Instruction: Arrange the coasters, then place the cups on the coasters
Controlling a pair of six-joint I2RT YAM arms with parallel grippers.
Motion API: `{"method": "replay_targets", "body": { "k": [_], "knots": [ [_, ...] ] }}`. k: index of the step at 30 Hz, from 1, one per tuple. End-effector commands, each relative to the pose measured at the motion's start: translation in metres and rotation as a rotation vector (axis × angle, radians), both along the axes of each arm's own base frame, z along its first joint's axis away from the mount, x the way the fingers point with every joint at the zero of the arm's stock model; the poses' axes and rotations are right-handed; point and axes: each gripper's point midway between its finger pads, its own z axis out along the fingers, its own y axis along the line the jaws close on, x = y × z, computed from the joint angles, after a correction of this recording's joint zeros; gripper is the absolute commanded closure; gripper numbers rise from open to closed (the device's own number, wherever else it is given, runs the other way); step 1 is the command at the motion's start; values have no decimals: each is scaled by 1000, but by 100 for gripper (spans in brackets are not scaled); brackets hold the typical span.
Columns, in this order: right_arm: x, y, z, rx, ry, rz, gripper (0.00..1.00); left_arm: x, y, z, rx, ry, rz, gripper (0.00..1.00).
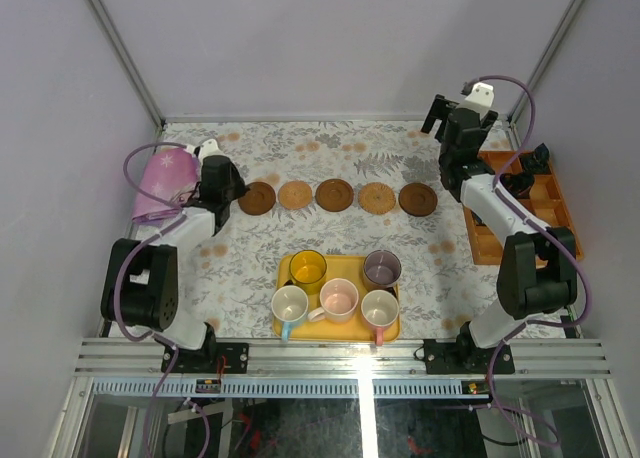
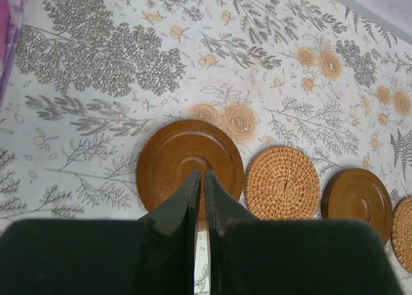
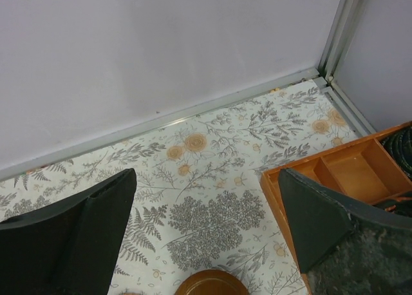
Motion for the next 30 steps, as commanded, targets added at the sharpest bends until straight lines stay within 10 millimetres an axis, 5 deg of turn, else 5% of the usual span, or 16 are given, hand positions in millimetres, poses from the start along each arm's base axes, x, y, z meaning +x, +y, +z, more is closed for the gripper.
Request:
{"method": "replay_targets", "body": {
  "k": [1, 7, 10, 21, 23, 25, 30],
  "knots": [
    [-9, 3, 32, 33, -19, 9, 1, -13, 3, 12, 3, -46, -1, 96],
    [-31, 18, 21, 88, 112, 87, 0, -40, -16, 23, 40, -79, -56, 96],
    [-53, 26, 10, 141, 198, 125, 8, -56, -38, 31, 31, -102, -121, 94],
    [-203, 74, -83, 120, 622, 256, 25, -114, -82, 37, -31, -128, -257, 61],
    [-228, 84, -100, 119, 676, 294, 27, -120, -84, 36, -41, -142, -270, 47],
    [-247, 91, -116, 130, 720, 329, 31, -123, -84, 37, -45, -147, -275, 37],
    [-278, 110, -146, 166, 805, 422, 38, -132, -91, 34, -71, -147, -295, 35]
  ]
}}
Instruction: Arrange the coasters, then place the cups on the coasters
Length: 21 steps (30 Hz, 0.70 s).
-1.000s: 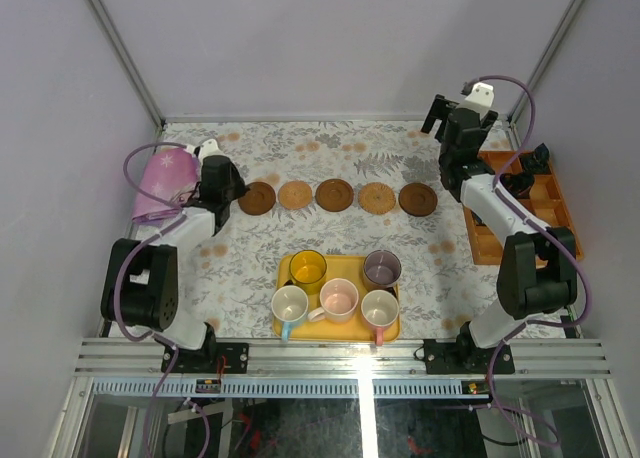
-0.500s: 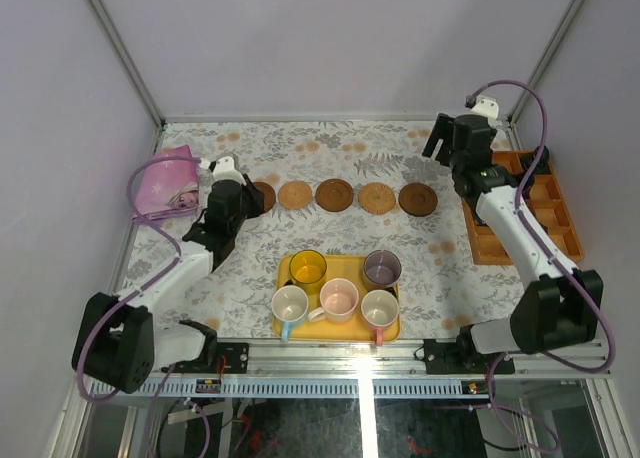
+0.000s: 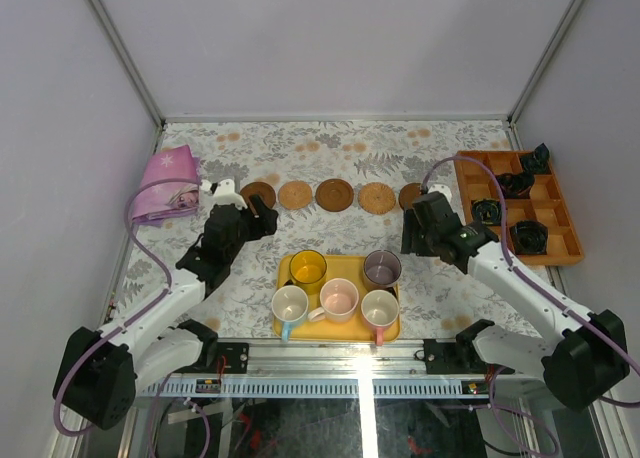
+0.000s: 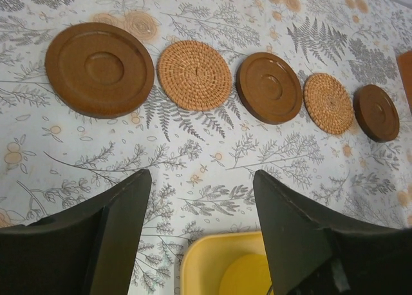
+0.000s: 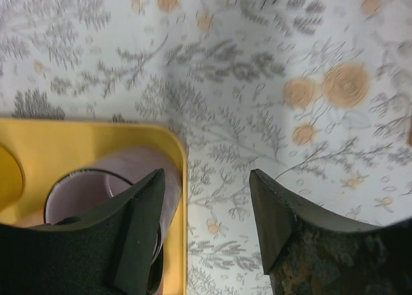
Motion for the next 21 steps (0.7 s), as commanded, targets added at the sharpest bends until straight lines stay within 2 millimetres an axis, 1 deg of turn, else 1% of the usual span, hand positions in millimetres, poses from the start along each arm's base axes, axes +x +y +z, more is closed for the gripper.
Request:
{"method": "replay_targets", "body": {
  "k": [1, 4, 7, 15, 21],
  "knots": [
    [-25, 20, -13, 78, 71, 48, 39, -6, -7, 5, -43, -22, -15, 35],
    [-32, 31, -20, 93, 96, 80, 42, -8, -8, 2, -48, -15, -22, 34],
    [-34, 39, -19, 97, 90, 94, 44, -10, -8, 0, -49, -13, -21, 34],
    [-29, 42, 0, 92, 24, 81, 44, -10, -9, -1, -49, -12, -28, 34],
    [-28, 49, 12, 133, 0, 101, 46, -10, -10, -4, -50, -2, -29, 33]
  ]
}}
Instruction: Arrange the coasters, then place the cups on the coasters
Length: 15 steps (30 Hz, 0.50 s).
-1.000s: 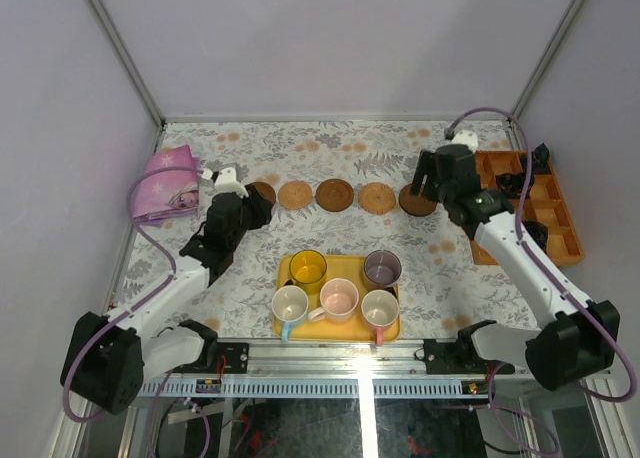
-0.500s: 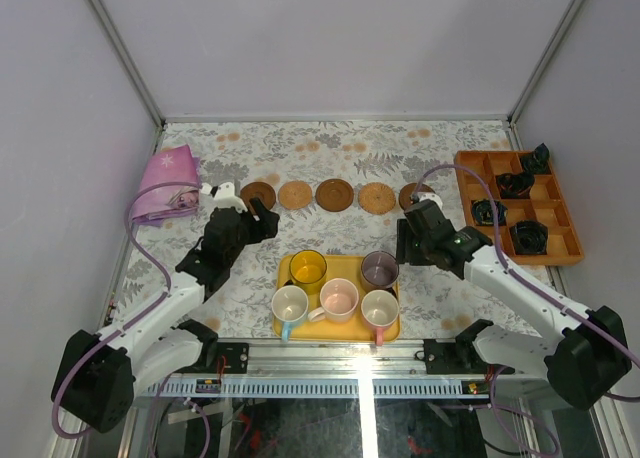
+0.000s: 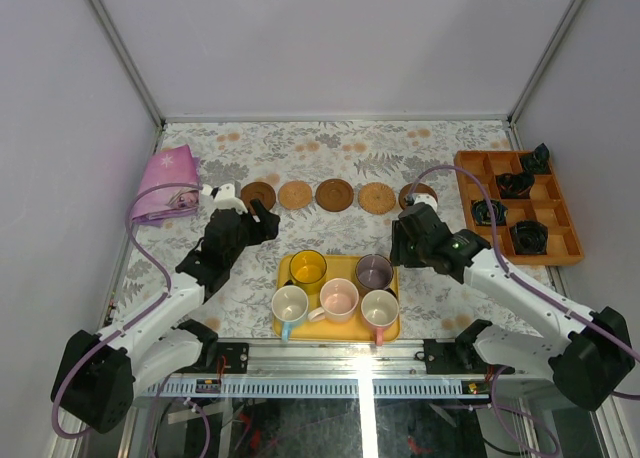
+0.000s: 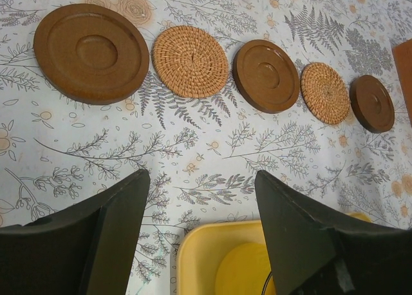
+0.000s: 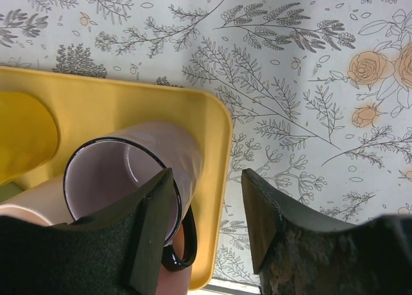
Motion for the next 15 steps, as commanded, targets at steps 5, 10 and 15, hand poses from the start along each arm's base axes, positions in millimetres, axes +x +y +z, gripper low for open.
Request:
{"method": "replay_targets", "body": {
  "k": [5, 10, 15],
  "knots": [
    [5, 19, 38, 107, -79, 37, 48, 2, -5, 4, -26, -23, -5, 33],
    [-3, 22, 29, 105, -33, 66, 51, 2, -5, 4, -31, -23, -2, 33],
    [-15, 30, 12, 110, 31, 99, 54, 2, -4, 4, -29, -22, 0, 33]
  ]
}}
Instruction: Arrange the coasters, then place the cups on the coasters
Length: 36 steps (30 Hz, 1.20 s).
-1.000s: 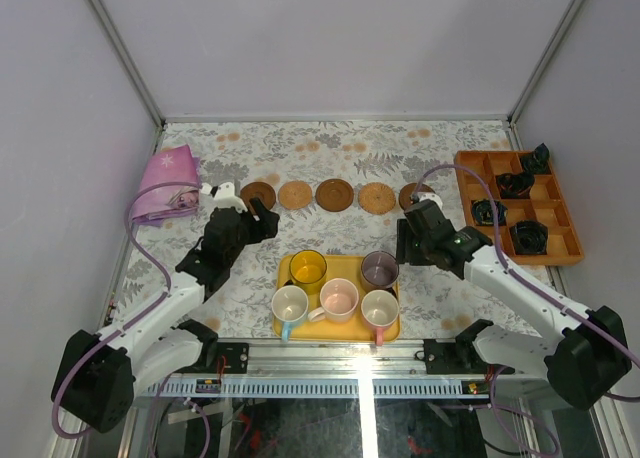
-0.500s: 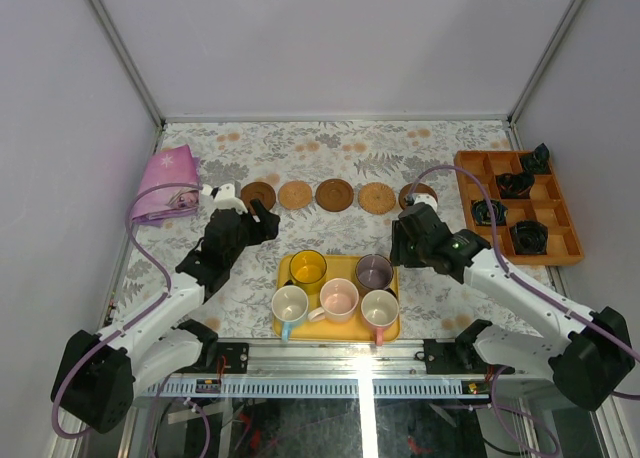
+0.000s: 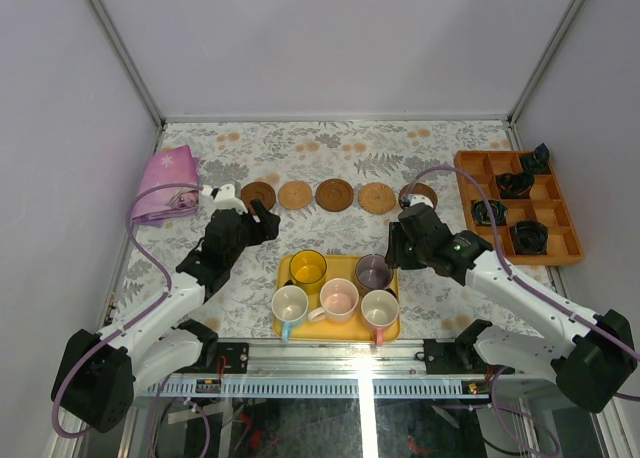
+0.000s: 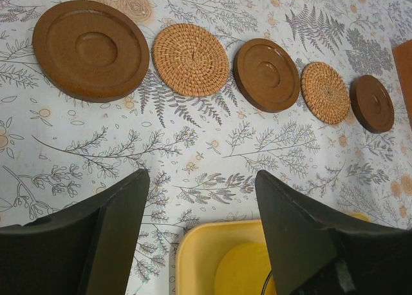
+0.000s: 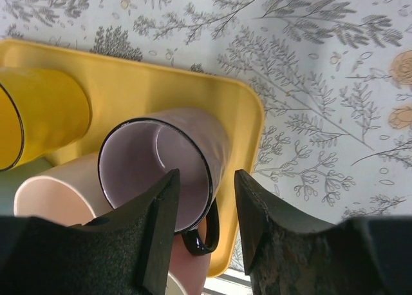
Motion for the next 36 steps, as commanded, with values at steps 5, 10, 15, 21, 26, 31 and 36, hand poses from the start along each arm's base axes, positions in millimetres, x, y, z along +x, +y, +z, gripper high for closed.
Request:
{"method": "replay_targets", "body": {
  "k": [5, 10, 15, 21, 26, 31, 36],
  "knots": [
    [-17, 18, -13, 19, 74, 60, 55, 2, -1, 6, -19, -28, 9, 33],
    [-23, 16, -23, -22, 114, 57, 60, 1, 0, 7, -21, -32, 15, 33],
    [-24, 6, -32, -99, 137, 47, 69, 1, 2, 6, -14, -27, 22, 33],
    [-7, 3, -27, -175, 85, 64, 84, 2, 3, 3, -8, -18, 32, 33],
    [14, 8, -15, -199, 3, 83, 91, 1, 6, 2, -2, -18, 45, 32],
    [27, 16, -6, -203, -52, 127, 91, 1, 10, 3, 8, -20, 56, 32],
    [27, 22, 4, -172, -83, 178, 70, 2, 10, 2, 12, -16, 60, 32]
  ]
}}
